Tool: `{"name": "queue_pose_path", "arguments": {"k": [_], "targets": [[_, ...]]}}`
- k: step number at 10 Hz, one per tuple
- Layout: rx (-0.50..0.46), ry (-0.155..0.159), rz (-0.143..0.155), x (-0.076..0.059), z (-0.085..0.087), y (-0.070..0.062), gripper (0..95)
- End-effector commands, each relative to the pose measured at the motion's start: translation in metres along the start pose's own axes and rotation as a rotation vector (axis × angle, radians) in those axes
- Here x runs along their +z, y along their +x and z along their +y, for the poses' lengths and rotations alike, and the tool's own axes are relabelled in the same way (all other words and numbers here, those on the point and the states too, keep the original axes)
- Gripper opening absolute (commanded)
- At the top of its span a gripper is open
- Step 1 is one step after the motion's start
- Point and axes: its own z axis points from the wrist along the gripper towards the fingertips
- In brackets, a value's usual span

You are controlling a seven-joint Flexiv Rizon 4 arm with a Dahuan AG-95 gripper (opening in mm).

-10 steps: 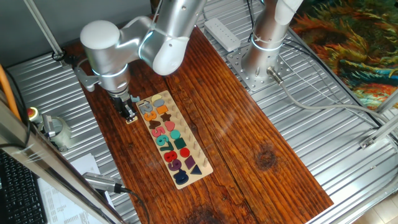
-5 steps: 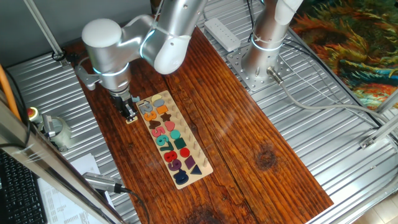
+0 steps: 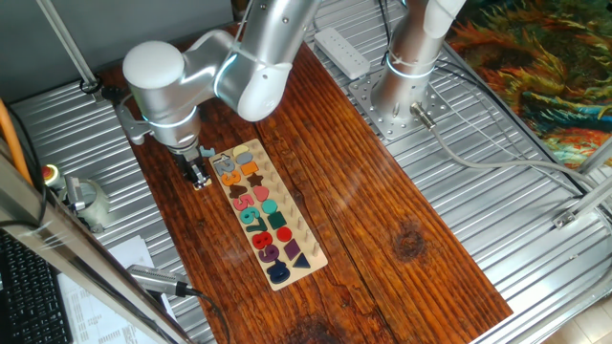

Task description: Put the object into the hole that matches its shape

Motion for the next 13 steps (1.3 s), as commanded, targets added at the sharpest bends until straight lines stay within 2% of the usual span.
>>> {"name": "queue_pose_path", "arguments": {"k": [1, 13], "targets": [[0.000, -0.006, -0.006, 0.005, -0.001, 0.000, 19.0], [-0.036, -0.029, -0.015, 0.017, -0.001, -0.001, 19.0]]}}
